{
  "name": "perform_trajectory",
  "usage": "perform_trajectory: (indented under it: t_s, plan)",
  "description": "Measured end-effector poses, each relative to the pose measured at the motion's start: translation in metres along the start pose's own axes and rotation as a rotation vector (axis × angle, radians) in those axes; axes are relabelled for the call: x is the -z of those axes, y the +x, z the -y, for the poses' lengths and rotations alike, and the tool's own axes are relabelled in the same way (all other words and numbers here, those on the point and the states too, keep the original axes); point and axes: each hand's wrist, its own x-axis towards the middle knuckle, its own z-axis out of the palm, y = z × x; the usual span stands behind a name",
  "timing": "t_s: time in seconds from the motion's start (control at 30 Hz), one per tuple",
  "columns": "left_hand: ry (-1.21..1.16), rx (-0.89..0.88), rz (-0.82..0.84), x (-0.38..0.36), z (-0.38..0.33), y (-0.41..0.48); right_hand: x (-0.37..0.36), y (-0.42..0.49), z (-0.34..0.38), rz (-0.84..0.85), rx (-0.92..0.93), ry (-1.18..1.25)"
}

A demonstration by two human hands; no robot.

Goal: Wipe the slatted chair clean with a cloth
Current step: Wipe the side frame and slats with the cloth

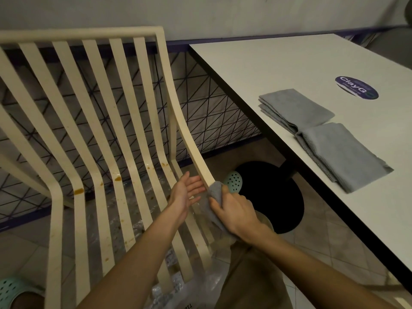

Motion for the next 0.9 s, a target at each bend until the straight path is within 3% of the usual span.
perform_trajectory:
  t_s: [0.5, 0.9]
  plan:
    - [-0.016, 0.038, -0.006, 0.002, 0.0, 0.01, 0.008, 0.038, 0.005, 0.121, -0.022, 0.004]
    - [-0.199, 0.015, -0.047, 0.0, 0.0, 0.017, 0.007, 0.098, 0.019, 0.14, -0.01, 0.03]
